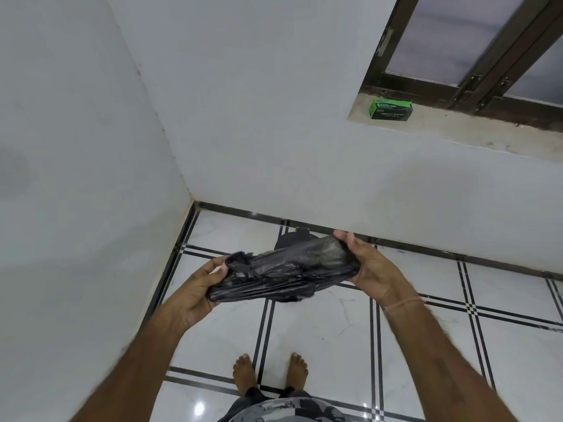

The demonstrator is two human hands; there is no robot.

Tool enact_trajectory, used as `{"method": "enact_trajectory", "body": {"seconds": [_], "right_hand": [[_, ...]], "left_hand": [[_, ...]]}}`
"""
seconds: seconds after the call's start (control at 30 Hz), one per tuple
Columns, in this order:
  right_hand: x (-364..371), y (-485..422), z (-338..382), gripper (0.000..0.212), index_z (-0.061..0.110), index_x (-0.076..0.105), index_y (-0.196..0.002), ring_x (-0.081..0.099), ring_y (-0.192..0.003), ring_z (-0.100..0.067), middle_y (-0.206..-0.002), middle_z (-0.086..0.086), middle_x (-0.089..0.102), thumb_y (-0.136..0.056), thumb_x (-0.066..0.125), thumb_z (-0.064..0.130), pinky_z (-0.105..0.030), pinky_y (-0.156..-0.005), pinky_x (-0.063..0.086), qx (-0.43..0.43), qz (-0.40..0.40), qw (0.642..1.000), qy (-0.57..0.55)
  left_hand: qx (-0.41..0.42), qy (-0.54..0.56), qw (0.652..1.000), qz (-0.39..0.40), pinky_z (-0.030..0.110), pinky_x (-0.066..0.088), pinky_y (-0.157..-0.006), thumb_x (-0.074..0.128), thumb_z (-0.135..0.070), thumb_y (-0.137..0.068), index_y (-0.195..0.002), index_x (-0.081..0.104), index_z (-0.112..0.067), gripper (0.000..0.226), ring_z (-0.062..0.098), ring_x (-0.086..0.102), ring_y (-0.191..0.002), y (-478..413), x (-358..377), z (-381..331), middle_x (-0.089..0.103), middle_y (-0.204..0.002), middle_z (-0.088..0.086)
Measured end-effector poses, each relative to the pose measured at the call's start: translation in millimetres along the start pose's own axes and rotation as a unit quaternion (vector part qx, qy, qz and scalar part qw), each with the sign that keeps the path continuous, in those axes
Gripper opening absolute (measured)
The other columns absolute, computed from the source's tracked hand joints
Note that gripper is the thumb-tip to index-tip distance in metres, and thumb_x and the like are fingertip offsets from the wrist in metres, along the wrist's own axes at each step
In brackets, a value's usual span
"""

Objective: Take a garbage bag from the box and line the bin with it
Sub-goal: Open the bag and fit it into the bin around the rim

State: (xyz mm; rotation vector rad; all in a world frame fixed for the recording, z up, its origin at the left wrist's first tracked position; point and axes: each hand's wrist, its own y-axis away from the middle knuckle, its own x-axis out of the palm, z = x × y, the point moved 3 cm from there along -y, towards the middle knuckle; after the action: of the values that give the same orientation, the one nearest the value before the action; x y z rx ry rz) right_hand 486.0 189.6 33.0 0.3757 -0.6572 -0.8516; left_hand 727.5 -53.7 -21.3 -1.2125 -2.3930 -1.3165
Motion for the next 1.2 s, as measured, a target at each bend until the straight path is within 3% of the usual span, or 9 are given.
{"method": "enact_trajectory", "body": {"seconds": [0.23,0.4,0.53,0.7,0.77,0.87,0.97,1.07,1.2], "right_hand": [[10.2,0.5,-2.3,0.1,0.012,0.073,-0.121,0.074,-0.103,-0.027,-0.116,-0.004,0.078,-0.034,0.102,0.052,-0.055,-0.096,0.055,-0.025,-0.095,0.994,-0.057],[-7.5,6.0,-13.9,0.069,0.005,0.055,-0.146,0.066,-0.116,-0.027,-0.147,-0.01,0.061,-0.102,0.047,0.057,-0.059,-0.108,0.047,-0.001,-0.169,0.984,-0.06],[-5.9,6.8,-18.1,0.073,0.006,0.059,-0.142,0.067,-0.113,-0.021,-0.144,-0.007,0.064,-0.104,0.036,0.063,-0.052,-0.11,0.048,0.0,-0.179,0.984,-0.014],[46.3,-3.9,0.2,0.063,0.015,0.07,-0.116,0.078,-0.088,-0.017,-0.1,-0.004,0.081,-0.1,0.037,0.067,-0.029,-0.071,0.061,-0.014,-0.122,0.986,0.117],[77.3,-17.6,30.0,0.077,0.014,0.066,-0.131,0.071,-0.11,-0.02,-0.124,-0.01,0.074,-0.096,0.036,0.076,-0.037,-0.094,0.058,-0.047,-0.108,0.974,0.193],[123.5,-20.8,99.0,0.078,0.022,0.062,-0.143,0.053,-0.14,-0.013,-0.151,0.004,0.058,-0.092,0.045,0.078,-0.041,-0.122,0.038,-0.307,-0.133,0.896,0.291],[129.8,-15.8,106.5,0.056,0.026,0.05,-0.152,0.053,-0.134,-0.013,-0.154,0.009,0.049,-0.106,0.036,0.055,-0.031,-0.109,0.043,-0.518,-0.181,0.699,0.458],[68.7,-40.3,-11.3,0.096,0.031,0.063,-0.135,0.063,-0.126,-0.029,-0.136,-0.001,0.068,-0.081,0.017,0.095,-0.04,-0.104,0.047,-0.161,-0.119,0.797,0.57],[10.4,-49.7,-85.6,0.087,0.029,0.083,-0.108,0.069,-0.118,-0.021,-0.12,0.001,0.078,-0.078,0.036,0.096,-0.045,-0.115,0.046,0.069,-0.067,0.913,0.396]], "left_hand": [[-0.009,0.022,1.0,0.001,0.031,0.065,-0.076,0.053,-0.026,-0.106,-0.125,0.071,-0.01,0.031,0.021,0.078,-0.093,7.7,8.7,4.0,0.077,-0.12,0.015],[0.052,0.152,0.986,-0.053,0.035,0.066,-0.079,0.051,-0.03,-0.106,-0.124,0.071,-0.021,0.028,0.02,0.078,-0.096,6.4,-5.8,-8.1,0.078,-0.116,0.005],[0.067,0.106,0.989,-0.072,0.035,0.065,-0.081,0.048,-0.039,-0.107,-0.129,0.069,-0.014,0.04,0.023,0.071,-0.109,4.2,-2.9,-11.5,0.074,-0.128,0.005],[0.081,-0.062,0.991,-0.088,0.037,0.059,-0.081,0.043,-0.065,-0.095,-0.126,0.071,-0.02,0.062,0.025,0.07,-0.116,-10.6,47.9,-29.9,0.077,-0.123,0.004],[0.123,-0.133,0.979,-0.098,0.037,0.058,-0.086,0.039,-0.067,-0.101,-0.113,0.077,-0.028,0.056,0.027,0.07,-0.118,-15.7,81.8,-61.6,0.08,-0.114,0.001],[0.278,-0.205,0.935,-0.083,0.039,0.05,-0.107,0.028,-0.074,-0.101,-0.112,0.075,-0.044,0.056,0.016,0.065,-0.127,-14.7,129.1,-128.9,0.076,-0.125,-0.01],[0.338,-0.333,0.877,-0.081,0.037,0.036,-0.119,0.019,-0.083,-0.095,-0.142,0.054,-0.053,0.066,0.009,0.05,-0.141,-32.6,124.8,-134.9,0.058,-0.151,-0.012],[0.125,-0.326,0.93,-0.115,0.046,0.046,-0.114,0.025,-0.104,-0.07,-0.132,0.069,-0.033,0.104,0.025,0.063,-0.128,-54.3,53.8,-50.3,0.069,-0.138,0.007],[-0.01,-0.205,0.97,-0.13,0.032,0.056,-0.084,0.021,-0.077,-0.095,-0.101,0.072,-0.032,0.068,0.02,0.071,-0.096,-24.7,15.1,-5.1,0.078,-0.104,0.004]]}}
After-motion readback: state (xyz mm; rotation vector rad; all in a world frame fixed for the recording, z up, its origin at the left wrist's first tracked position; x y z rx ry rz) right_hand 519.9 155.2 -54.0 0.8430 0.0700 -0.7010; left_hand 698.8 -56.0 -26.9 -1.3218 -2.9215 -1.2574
